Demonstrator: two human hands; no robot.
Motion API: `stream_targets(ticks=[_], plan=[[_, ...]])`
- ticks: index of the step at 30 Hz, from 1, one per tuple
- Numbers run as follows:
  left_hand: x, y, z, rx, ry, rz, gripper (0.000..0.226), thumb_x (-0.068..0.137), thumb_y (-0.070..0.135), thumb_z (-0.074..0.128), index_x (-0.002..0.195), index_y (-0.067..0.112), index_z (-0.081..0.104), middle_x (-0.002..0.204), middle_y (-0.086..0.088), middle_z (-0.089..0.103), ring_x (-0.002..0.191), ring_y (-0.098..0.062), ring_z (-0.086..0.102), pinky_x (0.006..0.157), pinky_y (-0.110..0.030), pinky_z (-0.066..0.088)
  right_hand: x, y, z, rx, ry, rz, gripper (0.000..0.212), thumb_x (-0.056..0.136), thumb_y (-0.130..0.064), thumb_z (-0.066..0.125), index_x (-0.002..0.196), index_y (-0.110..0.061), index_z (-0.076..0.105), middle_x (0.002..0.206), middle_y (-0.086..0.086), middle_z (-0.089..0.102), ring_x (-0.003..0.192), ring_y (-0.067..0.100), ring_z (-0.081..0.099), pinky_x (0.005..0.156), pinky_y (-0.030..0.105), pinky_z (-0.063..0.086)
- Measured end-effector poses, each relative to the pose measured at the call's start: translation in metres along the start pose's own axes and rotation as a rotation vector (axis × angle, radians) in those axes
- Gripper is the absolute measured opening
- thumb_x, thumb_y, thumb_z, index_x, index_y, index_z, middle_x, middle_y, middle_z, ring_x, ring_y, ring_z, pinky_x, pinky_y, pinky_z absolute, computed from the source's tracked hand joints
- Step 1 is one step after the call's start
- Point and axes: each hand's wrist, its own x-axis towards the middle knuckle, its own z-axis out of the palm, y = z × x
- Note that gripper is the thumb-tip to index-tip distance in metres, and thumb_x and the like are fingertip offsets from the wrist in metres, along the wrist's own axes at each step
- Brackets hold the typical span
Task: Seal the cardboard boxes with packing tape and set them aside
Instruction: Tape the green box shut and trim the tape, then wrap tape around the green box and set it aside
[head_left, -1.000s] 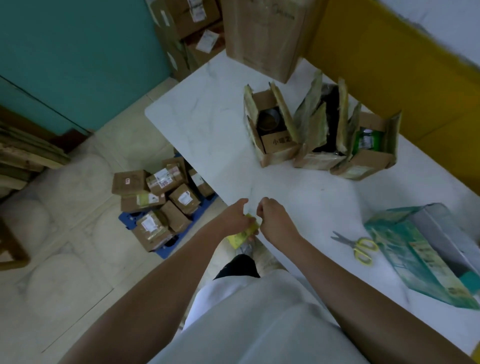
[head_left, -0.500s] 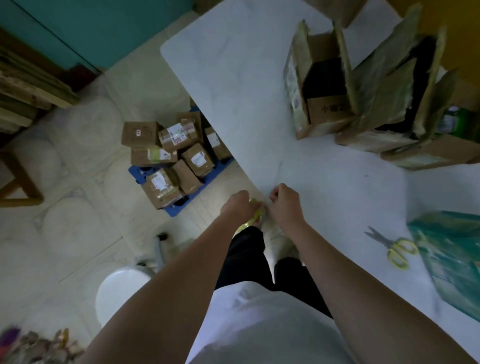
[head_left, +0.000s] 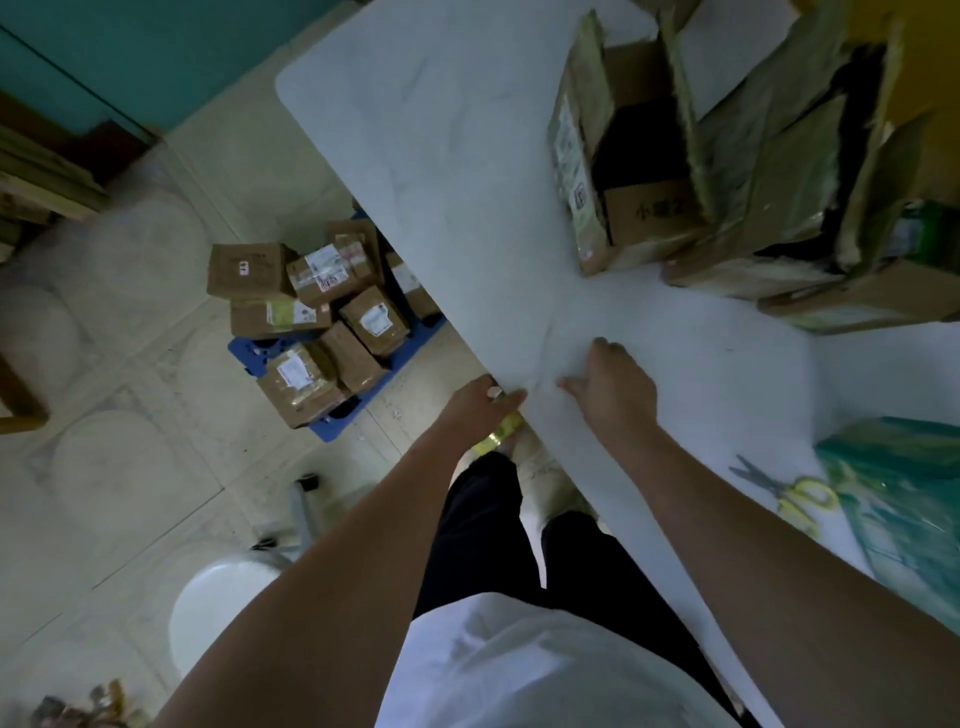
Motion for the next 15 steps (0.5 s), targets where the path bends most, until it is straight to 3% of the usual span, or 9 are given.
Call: stream_targets(ticks=[2, 3, 5, 8, 10, 11, 13, 15], plan=[[-0.003, 0.008, 0.000, -0.017, 0.053, -0.003, 0.055, 0.085, 0.055, 0.066, 0.125, 0.018, 0.059, 0.112, 0.001, 0.066, 0.100, -0.017, 0.062, 0.083, -0.025, 0.047, -0.004, 0.007, 0.004, -0.100, 0.151, -0.275, 0.015, 0.091, -0.017, 0.059, 0.102, -0.007, 0.057, 0.099, 0.011, 0.058, 0.089, 0.031, 0.061, 0.066, 0.034, 0.042], [-0.002, 0.009, 0.002, -0.019, 0.070, -0.017, 0.052, 0.086, 0.053, 0.066, 0.123, 0.019, 0.060, 0.108, 0.001, 0.065, 0.095, -0.016, 0.061, 0.078, -0.024, 0.045, -0.010, 0.007, 0.012, -0.128, 0.185, -0.405, 0.016, 0.087, -0.009, 0.056, 0.102, -0.007, 0.061, 0.101, 0.011, 0.061, 0.091, 0.032, 0.062, 0.070, 0.036, 0.046], [-0.003, 0.010, 0.005, -0.019, 0.093, -0.051, 0.055, 0.083, 0.057, 0.066, 0.122, 0.019, 0.058, 0.109, -0.002, 0.067, 0.095, -0.018, 0.061, 0.083, -0.028, 0.048, -0.028, 0.009, 0.036, -0.156, 0.190, -0.598, 0.042, 0.084, -0.014, 0.044, 0.120, -0.006, 0.064, 0.124, 0.011, 0.063, 0.112, 0.031, 0.061, 0.090, 0.039, 0.051], [-0.004, 0.010, 0.003, -0.015, 0.261, -0.150, 0.089, 0.072, 0.076, 0.060, 0.137, 0.017, 0.045, 0.129, -0.008, 0.060, 0.118, -0.027, 0.054, 0.104, -0.047, 0.041, -0.054, 0.031, 0.062, -0.245, 0.070, -0.600, 0.058, 0.089, -0.021, 0.035, 0.146, -0.011, 0.044, 0.154, 0.004, 0.039, 0.140, 0.027, 0.039, 0.112, 0.043, 0.034], [-0.015, 0.021, 0.002, 0.235, 0.520, -0.172, 0.085, 0.083, 0.070, 0.054, 0.142, 0.010, 0.037, 0.141, -0.016, 0.045, 0.129, -0.036, 0.041, 0.106, -0.049, 0.035, -0.062, 0.050, 0.061, -0.282, 0.010, -0.537, 0.060, 0.088, -0.024, 0.047, 0.147, -0.013, 0.042, 0.157, 0.001, 0.034, 0.141, 0.027, 0.037, 0.114, 0.045, 0.032], [-0.025, 0.030, 0.003, 0.397, 0.655, -0.116, 0.073, 0.089, 0.060, 0.052, 0.139, 0.007, 0.039, 0.141, -0.019, 0.042, 0.129, -0.038, 0.038, 0.104, -0.049, 0.033, -0.065, 0.058, 0.056, -0.272, -0.008, -0.508, 0.058, 0.086, -0.025, 0.052, 0.143, -0.012, 0.049, 0.154, 0.002, 0.039, 0.139, 0.027, 0.042, 0.111, 0.044, 0.037], [-0.043, 0.054, 0.012, 0.598, 0.800, 0.206, 0.045, 0.093, 0.042, 0.055, 0.124, 0.009, 0.050, 0.127, -0.018, 0.047, 0.118, -0.038, 0.042, 0.096, -0.049, 0.036, -0.074, 0.077, 0.037, -0.202, 0.019, -0.470, 0.047, 0.088, -0.026, 0.047, 0.129, -0.010, 0.063, 0.144, 0.005, 0.053, 0.128, 0.026, 0.054, 0.102, 0.040, 0.049], [-0.052, 0.079, 0.037, 0.688, 0.749, 0.604, 0.026, 0.090, 0.029, 0.062, 0.110, 0.012, 0.058, 0.109, -0.013, 0.052, 0.102, -0.035, 0.049, 0.086, -0.046, 0.041, -0.090, 0.100, 0.013, -0.110, 0.138, -0.414, 0.043, 0.092, -0.024, 0.038, 0.120, -0.010, 0.069, 0.134, 0.006, 0.061, 0.120, 0.024, 0.060, 0.098, 0.035, 0.050]])
